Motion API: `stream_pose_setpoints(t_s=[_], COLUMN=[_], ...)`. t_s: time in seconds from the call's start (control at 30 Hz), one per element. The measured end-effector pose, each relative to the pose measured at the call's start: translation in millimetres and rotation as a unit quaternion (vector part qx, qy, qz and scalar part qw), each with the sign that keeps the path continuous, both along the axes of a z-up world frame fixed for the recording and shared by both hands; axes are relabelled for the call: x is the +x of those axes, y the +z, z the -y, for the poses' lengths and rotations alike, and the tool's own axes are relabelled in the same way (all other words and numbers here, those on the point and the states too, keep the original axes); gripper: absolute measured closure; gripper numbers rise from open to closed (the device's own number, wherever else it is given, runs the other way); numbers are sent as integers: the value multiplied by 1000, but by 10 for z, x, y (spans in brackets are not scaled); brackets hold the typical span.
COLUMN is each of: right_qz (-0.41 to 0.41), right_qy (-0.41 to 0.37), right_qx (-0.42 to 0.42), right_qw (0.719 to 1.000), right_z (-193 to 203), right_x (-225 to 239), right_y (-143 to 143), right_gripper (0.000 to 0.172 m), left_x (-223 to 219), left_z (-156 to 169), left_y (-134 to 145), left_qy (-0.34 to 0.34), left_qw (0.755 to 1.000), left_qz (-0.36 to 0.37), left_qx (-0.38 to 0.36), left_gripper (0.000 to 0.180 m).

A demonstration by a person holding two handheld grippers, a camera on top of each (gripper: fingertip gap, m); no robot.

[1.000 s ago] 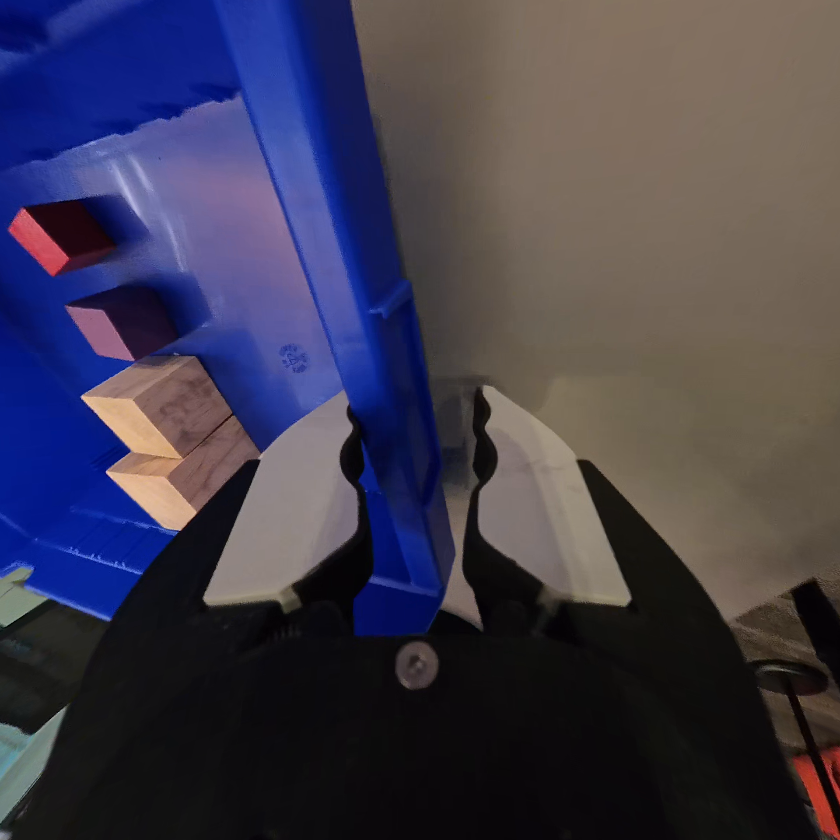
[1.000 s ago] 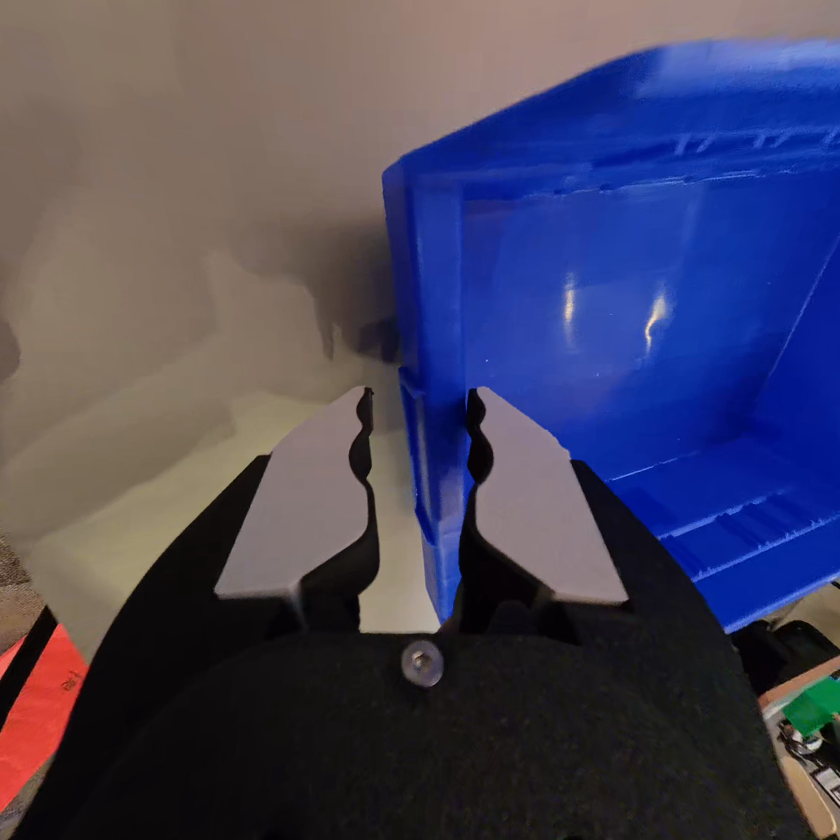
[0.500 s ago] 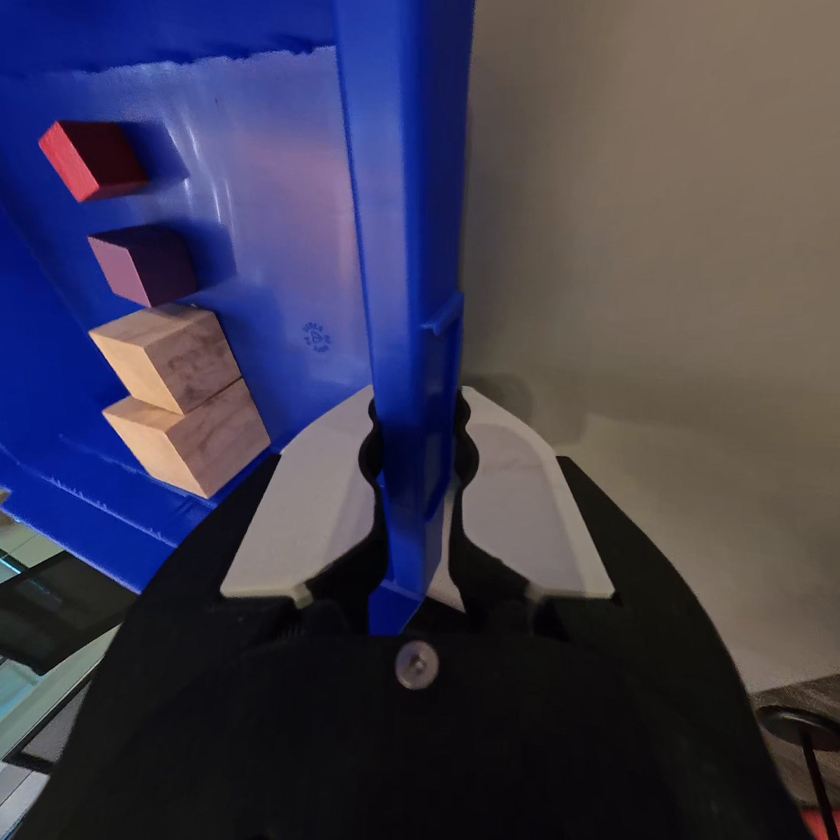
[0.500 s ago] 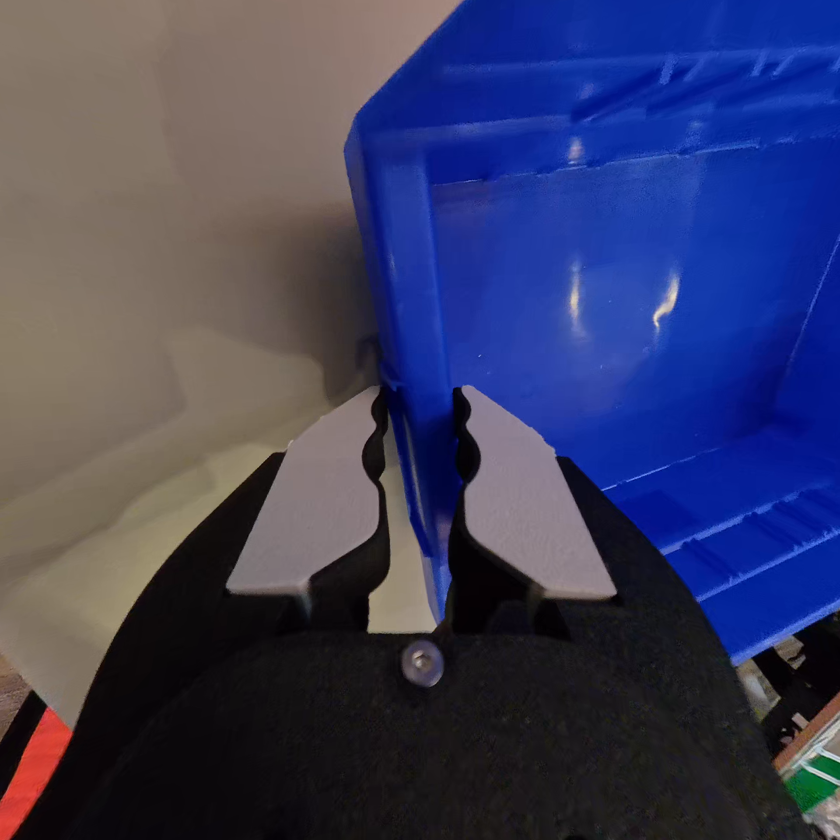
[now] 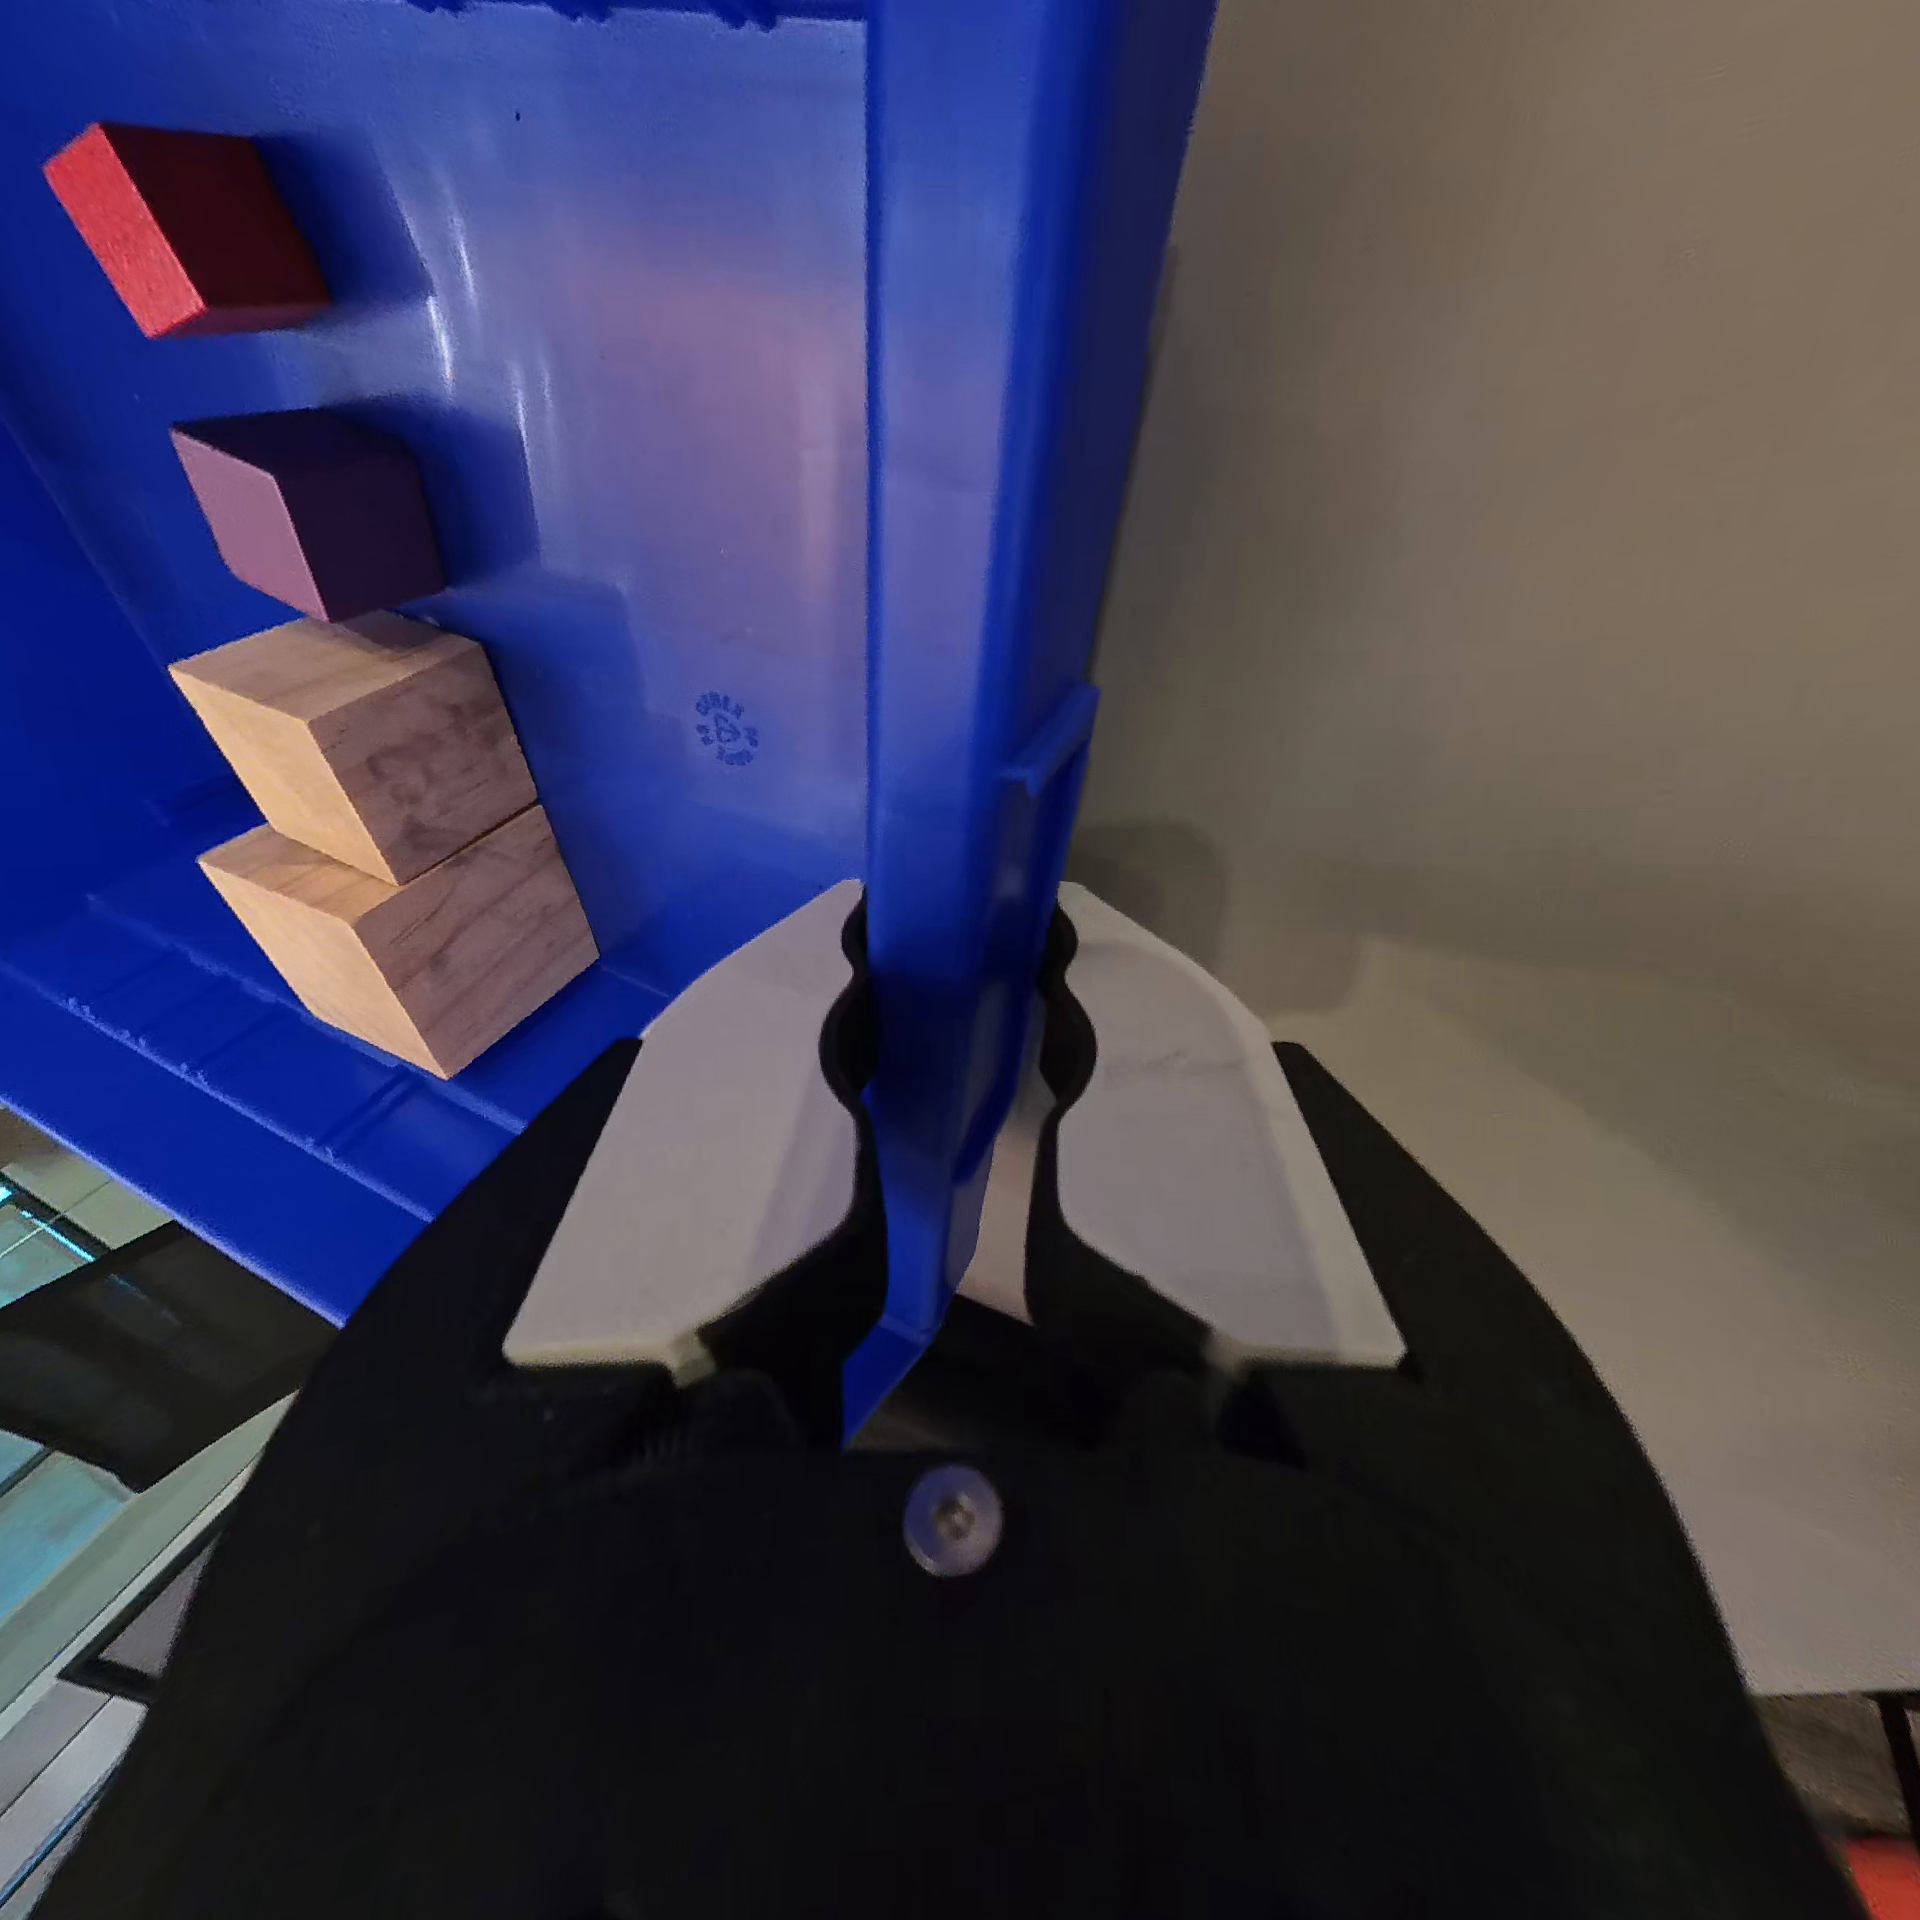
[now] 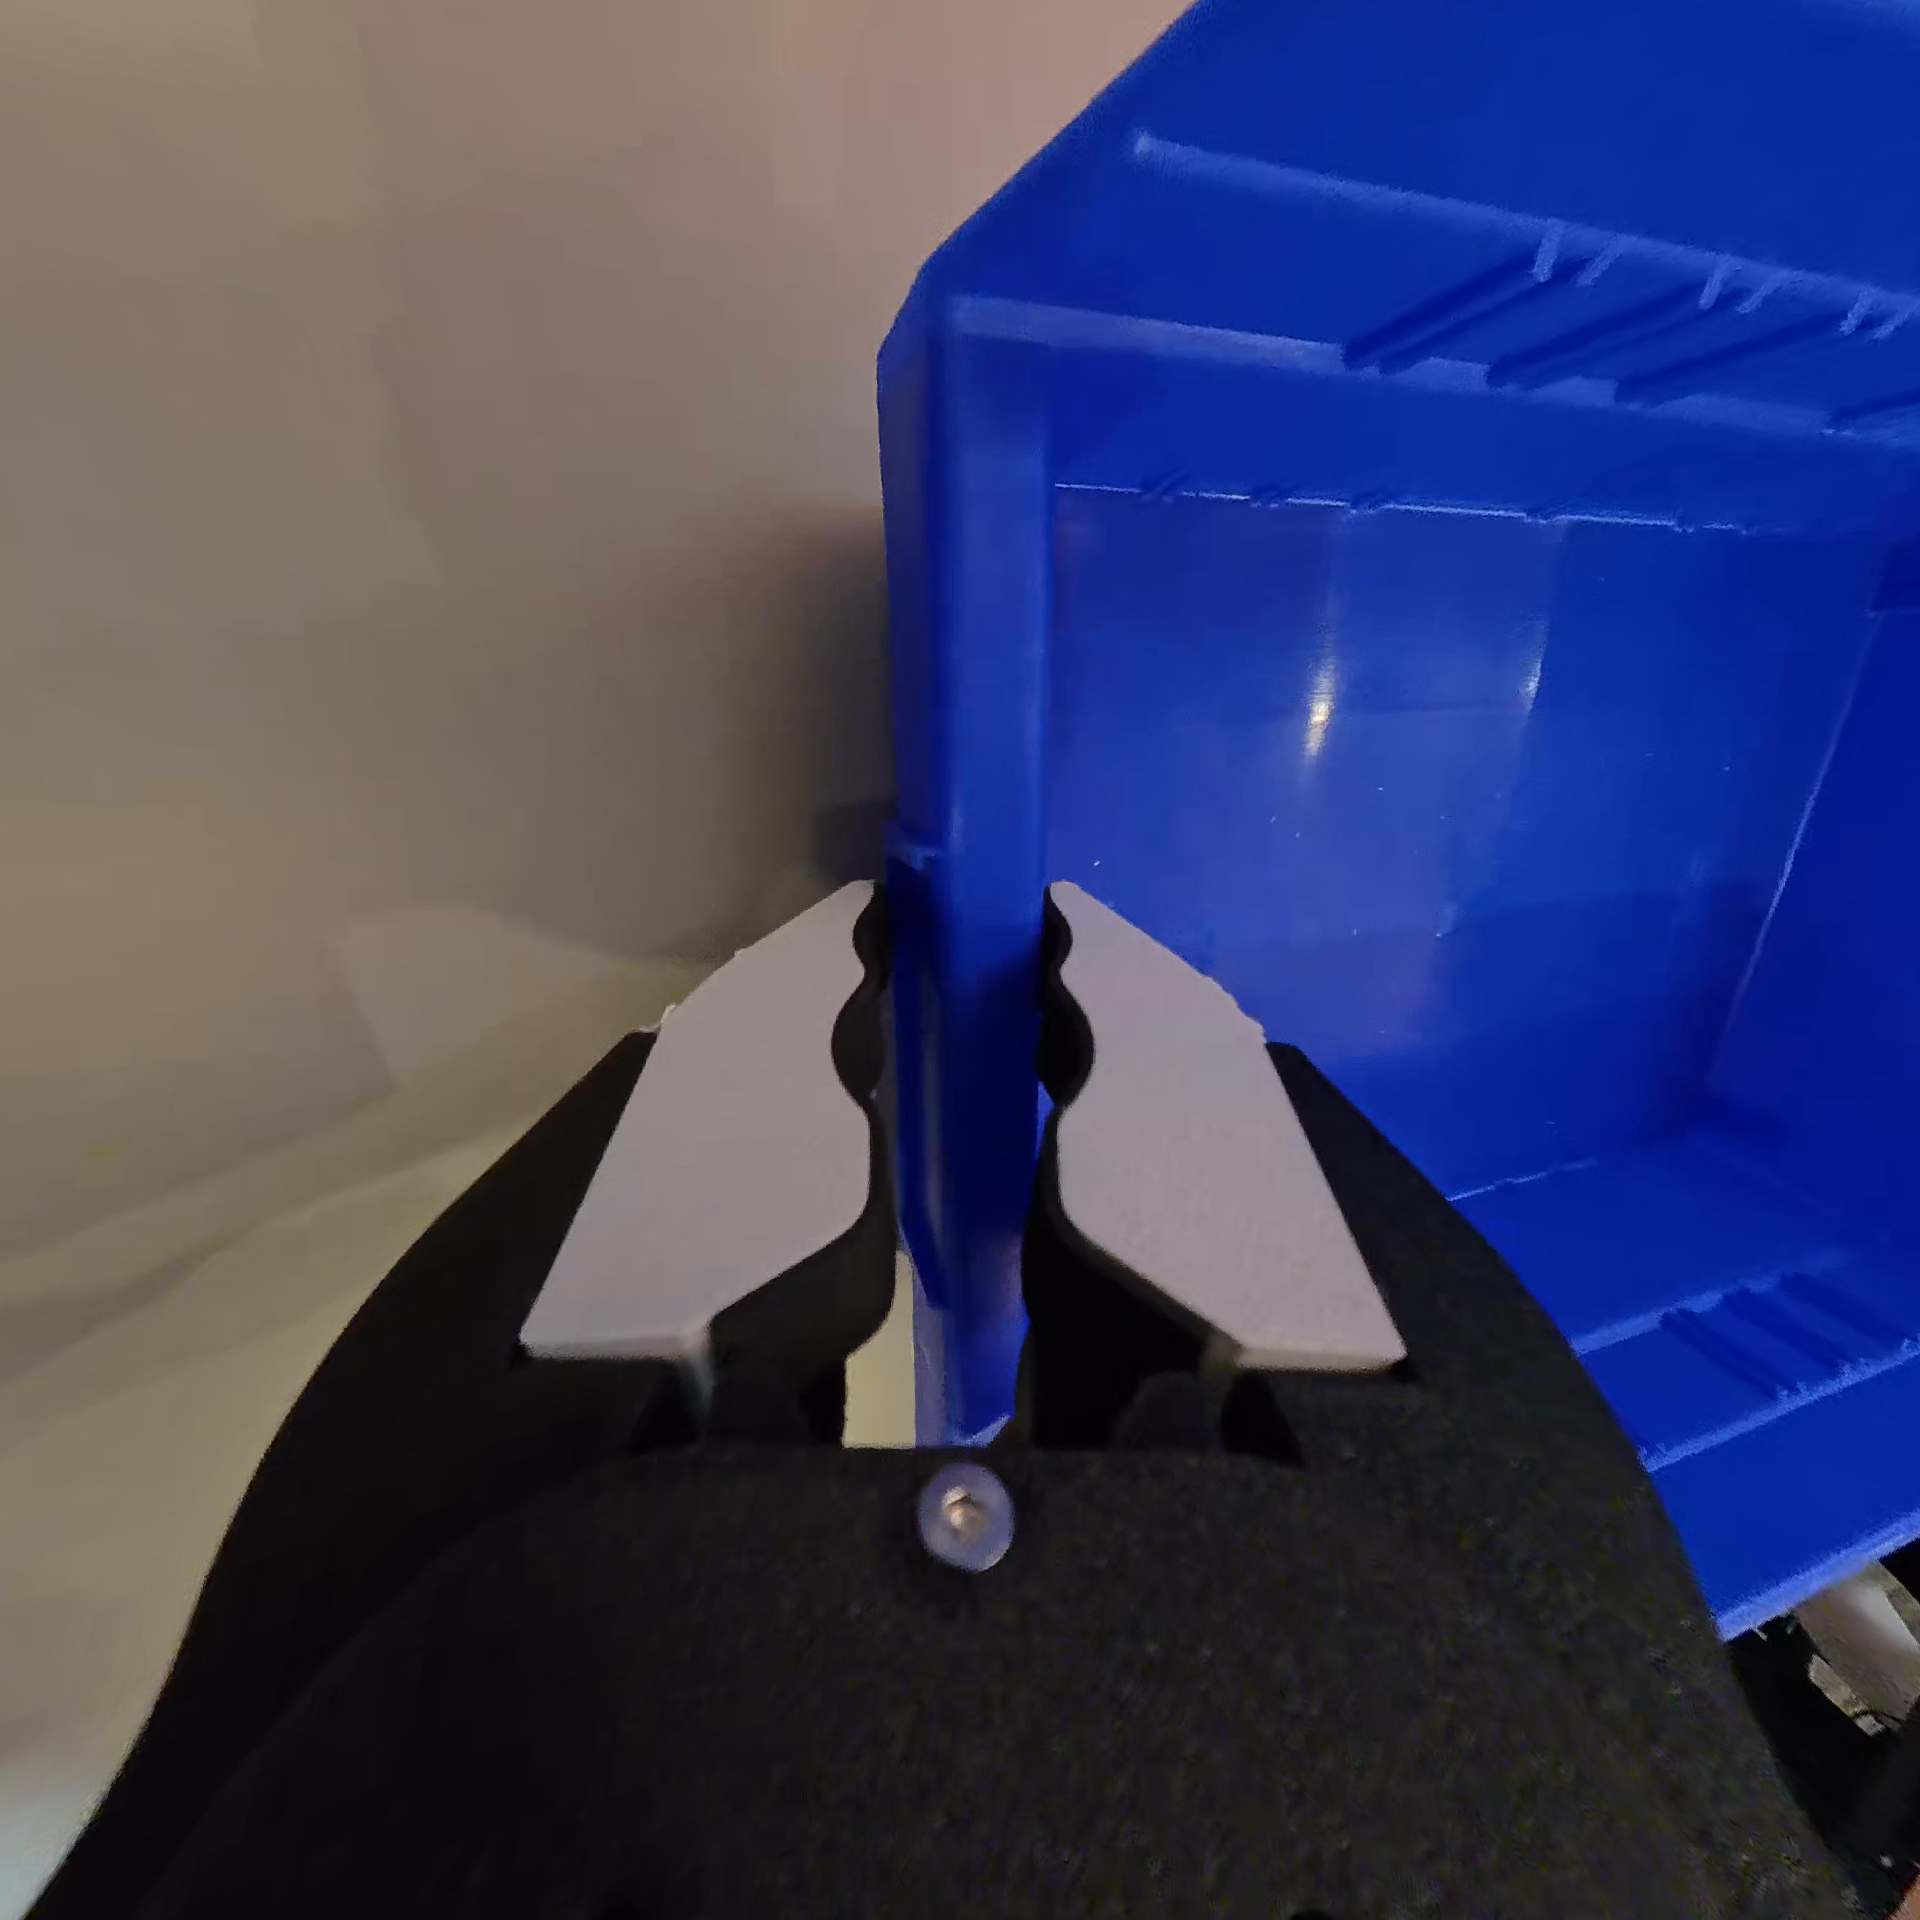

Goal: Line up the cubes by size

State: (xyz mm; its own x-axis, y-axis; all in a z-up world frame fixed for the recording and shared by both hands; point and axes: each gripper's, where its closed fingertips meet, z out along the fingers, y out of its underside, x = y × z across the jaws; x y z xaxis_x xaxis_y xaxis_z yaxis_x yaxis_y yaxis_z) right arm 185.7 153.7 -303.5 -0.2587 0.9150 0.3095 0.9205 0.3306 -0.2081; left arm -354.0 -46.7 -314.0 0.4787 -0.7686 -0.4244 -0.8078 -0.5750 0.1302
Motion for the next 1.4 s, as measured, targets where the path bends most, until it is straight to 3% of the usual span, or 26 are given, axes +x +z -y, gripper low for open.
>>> stream_pose_setpoints(t_s=[0.53,1.4], right_qz=[-3,0], right_qy=[22,37], right_qx=[-2,-12], right_qw=[1000,999], right_z=[-496,-1070], right_x=[135,248], right_y=[-2,-8], right_gripper=[146,147], left_x=[-446,-695], left_z=[-252,-472], left_y=[1,-6], left_qy=[2,-4], left_qw=[999,999], left_qz=[-35,-38], left_qx=[6,20], left_gripper=[152,151])
